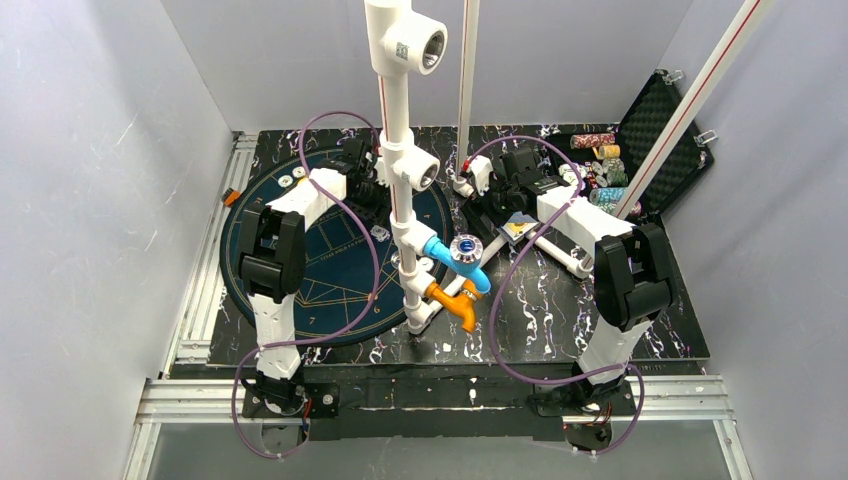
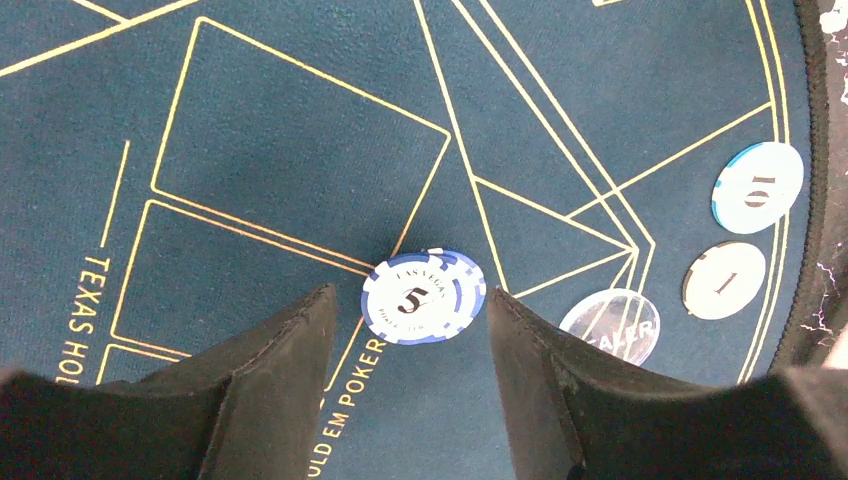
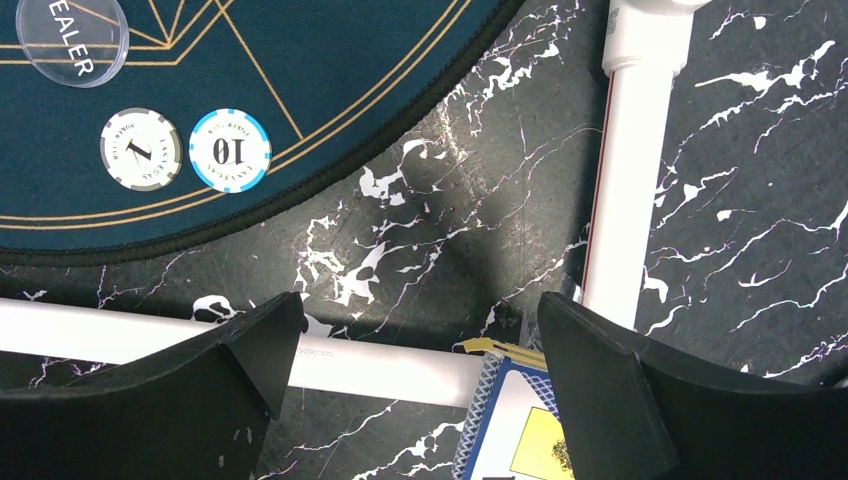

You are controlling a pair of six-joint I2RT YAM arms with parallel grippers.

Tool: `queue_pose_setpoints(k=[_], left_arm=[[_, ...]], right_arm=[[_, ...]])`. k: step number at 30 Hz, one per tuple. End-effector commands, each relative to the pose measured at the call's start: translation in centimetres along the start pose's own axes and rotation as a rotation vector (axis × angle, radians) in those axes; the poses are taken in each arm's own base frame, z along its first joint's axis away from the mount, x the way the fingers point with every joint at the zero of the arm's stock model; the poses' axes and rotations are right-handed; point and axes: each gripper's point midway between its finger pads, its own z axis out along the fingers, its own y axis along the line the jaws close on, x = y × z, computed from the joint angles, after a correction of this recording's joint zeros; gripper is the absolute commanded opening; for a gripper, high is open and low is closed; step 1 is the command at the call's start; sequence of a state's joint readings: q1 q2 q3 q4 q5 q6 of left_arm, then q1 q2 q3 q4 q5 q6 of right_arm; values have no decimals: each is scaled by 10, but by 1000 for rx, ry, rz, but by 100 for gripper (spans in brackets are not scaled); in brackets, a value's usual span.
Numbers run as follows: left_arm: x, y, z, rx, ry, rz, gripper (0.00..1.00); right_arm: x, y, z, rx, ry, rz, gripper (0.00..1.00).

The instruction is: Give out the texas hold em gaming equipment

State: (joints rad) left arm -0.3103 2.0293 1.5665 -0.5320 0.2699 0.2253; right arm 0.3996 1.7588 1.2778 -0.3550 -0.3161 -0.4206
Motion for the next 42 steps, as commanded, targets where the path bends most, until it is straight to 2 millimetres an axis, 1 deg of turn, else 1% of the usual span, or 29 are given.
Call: queue_pose_setpoints(k=[1, 5, 7, 14, 22, 26, 30, 32, 35, 37, 39, 42], left_arm=[[-8, -10, -18, -1, -14, 24, 57], [2, -12, -10, -11, 23, 50, 57], [7, -10, -4, -19, 42, 50, 57], [15, -6, 8, -29, 78, 52, 57], [21, -3, 10, -45, 100, 63, 52], [27, -4, 13, -40, 120, 68, 51], [30, -2, 16, -45, 132, 71, 48], [31, -2, 18, -46, 141, 73, 49], [35, -2, 19, -41, 155, 70, 54], [37, -3, 18, -36, 159, 72, 56], [38, -4, 18, -34, 163, 74, 56], [40, -3, 18, -37, 167, 79, 51]], right_arm=[[-7, -2, 0, 7, -27, -16, 97], [-7, -2, 1, 6, -26, -15, 97], [-7, -2, 1, 5, -25, -15, 97], [-5, -2, 2, 5, -22, -14, 97], [-5, -2, 3, 0, -20, -13, 97], [-5, -2, 3, 0, -20, -12, 97], [-6, -2, 3, 0, -21, -13, 97], [-6, -2, 3, 1, -21, -13, 97], [-6, -2, 3, 1, -21, -13, 97], [-5, -2, 3, 1, -18, -12, 97], [-5, -2, 3, 1, -18, -12, 97], [-5, -2, 3, 0, -18, -12, 97]])
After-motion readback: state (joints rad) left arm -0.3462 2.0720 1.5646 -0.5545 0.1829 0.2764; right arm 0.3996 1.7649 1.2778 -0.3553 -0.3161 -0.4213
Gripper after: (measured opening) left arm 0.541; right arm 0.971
